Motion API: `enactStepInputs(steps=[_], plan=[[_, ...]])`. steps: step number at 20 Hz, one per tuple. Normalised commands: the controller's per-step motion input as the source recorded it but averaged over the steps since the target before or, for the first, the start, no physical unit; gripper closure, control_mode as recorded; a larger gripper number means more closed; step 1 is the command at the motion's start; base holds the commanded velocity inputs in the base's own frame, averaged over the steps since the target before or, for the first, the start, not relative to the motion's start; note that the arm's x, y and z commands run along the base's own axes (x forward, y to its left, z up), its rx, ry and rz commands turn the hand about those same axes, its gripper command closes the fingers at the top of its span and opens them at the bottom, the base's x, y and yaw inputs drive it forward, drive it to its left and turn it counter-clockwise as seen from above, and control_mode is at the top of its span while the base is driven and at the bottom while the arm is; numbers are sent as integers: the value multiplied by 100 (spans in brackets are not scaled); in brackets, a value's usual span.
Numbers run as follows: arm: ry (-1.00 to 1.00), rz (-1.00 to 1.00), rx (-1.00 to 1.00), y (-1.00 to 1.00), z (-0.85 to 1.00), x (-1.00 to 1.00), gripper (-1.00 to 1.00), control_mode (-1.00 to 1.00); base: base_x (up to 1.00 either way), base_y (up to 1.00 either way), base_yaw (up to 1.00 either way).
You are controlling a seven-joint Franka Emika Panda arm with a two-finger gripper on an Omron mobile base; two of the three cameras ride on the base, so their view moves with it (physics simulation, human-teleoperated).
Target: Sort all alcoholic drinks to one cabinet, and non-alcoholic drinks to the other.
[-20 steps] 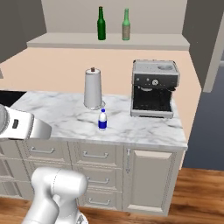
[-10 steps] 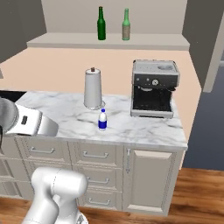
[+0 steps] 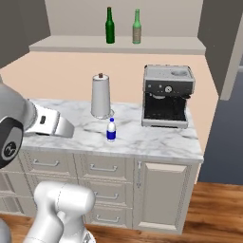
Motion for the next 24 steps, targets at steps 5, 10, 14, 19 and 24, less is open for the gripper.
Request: enactStepInputs(steps=[5,10,14,19,24], plan=[[-2,0,-1,-7,-18,32,-100,-100,0,0,0],[-5,0,-1,-9,-17,27,-100,-100,0,0,0],[-1,-2,0,-3,-18,21,-100,-100,0,0,0],[0,-2,0,0,-11,21,-100,-100,0,0,0],[0,-1,2,0,-7,22,-100,-100,0,0,0]])
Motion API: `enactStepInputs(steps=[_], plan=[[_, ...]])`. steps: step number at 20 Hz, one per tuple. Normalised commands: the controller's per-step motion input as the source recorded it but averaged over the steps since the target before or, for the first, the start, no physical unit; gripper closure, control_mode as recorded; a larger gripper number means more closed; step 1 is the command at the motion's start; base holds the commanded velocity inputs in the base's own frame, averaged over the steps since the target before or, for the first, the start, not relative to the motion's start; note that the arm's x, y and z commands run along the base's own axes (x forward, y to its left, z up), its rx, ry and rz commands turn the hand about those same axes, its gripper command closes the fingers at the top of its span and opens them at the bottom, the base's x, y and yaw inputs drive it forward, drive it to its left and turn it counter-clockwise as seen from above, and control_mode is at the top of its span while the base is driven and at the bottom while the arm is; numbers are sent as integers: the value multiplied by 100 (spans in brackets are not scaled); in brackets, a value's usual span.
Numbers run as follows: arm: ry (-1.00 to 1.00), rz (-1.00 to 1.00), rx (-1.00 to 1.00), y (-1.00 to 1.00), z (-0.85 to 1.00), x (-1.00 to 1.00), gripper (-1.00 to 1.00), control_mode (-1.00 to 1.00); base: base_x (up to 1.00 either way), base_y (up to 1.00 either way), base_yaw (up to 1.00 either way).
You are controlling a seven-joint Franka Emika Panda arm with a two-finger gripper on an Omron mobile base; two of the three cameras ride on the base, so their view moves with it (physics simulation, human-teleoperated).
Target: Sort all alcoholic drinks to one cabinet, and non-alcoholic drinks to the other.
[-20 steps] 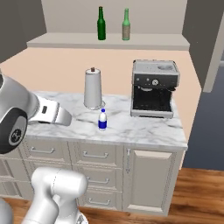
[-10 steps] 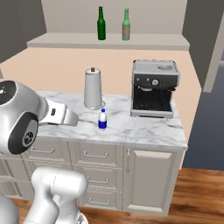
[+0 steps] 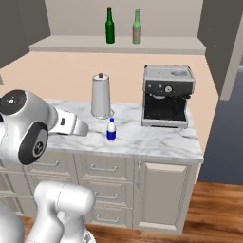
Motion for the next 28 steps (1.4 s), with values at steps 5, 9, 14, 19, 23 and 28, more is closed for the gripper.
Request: enactStepInputs(steps=[5,9,14,19,23,28], plan=[[0,0,1,0,-15,22,-100,-100,0,0,0],[0,0,0,0,-17,24,-100,-100,0,0,0],[0,0,0,-4,-16,23,-100,-100,0,0,0],[0,0,0,-7,-18,24,-100,-100,0,0,0],[0,0,1,-7,-18,23,-100,-100,0,0,0],[0,0,1,-3,-15,23,-100,-100,0,0,0]])
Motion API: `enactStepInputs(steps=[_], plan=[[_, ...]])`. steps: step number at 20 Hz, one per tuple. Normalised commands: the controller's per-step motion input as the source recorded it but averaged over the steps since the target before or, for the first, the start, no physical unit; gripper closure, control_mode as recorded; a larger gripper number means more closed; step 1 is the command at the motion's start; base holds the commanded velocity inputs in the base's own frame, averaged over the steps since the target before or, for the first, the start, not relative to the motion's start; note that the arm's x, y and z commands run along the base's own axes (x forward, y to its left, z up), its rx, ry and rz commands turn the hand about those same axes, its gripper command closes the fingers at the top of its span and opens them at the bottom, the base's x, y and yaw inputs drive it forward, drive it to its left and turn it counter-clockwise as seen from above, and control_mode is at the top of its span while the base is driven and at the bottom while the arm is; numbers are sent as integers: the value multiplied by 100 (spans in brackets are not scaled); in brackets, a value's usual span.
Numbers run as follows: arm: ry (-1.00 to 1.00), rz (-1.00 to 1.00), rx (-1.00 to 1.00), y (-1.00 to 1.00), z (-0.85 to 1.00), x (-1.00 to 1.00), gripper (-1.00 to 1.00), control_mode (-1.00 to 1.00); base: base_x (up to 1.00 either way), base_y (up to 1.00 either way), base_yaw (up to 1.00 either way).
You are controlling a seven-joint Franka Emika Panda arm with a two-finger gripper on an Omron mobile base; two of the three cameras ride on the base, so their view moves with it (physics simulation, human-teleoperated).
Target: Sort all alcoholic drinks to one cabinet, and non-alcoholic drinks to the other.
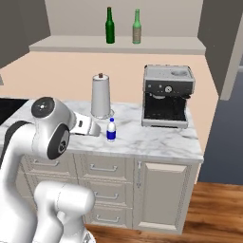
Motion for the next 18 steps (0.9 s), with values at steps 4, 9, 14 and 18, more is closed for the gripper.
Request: enactStepInputs(steps=[4,9,14,18], plan=[[0,0,2,0,-13,24,-100,-100,0,0,0],[0,0,2,0,-12,23,-100,-100,0,0,0],[0,0,1,-5,-13,25,-100,-100,0,0,0],[0,0,0,-6,-16,28,-100,-100,0,0,0]])
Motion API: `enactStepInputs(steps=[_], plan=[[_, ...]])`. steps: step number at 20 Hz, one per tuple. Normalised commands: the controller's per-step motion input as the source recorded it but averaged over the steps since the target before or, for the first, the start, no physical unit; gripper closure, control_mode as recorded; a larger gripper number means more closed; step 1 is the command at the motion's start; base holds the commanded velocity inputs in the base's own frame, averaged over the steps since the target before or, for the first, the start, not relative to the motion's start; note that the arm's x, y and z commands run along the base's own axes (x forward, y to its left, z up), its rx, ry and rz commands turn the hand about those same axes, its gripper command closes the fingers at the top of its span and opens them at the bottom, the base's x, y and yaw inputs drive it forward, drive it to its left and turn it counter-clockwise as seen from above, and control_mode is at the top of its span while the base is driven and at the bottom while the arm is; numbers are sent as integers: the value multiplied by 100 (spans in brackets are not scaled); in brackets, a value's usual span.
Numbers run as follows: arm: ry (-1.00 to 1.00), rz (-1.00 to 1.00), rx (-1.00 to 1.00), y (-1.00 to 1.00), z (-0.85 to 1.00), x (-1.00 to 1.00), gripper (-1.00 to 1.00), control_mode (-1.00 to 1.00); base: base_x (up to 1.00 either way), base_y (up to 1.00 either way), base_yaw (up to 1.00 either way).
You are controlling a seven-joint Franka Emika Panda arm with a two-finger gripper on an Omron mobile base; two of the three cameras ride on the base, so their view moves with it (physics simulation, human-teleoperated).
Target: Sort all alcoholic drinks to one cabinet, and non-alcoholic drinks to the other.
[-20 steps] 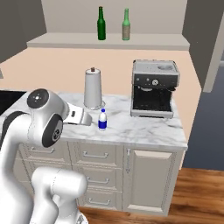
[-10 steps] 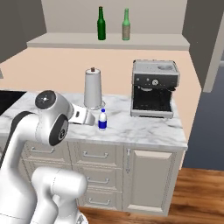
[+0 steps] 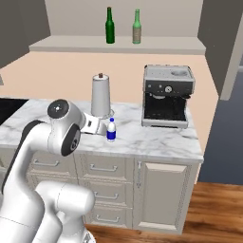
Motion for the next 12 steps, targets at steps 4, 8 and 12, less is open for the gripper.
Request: enactStepInputs(steps=[4,8,12], plan=[[0,0,0,-1,-21,27,-100,-100,0,0,0],[0,0,0,0,-21,23,-100,-100,0,0,0],[0,0,0,0,-16,18,-100,-100,0,0,0]])
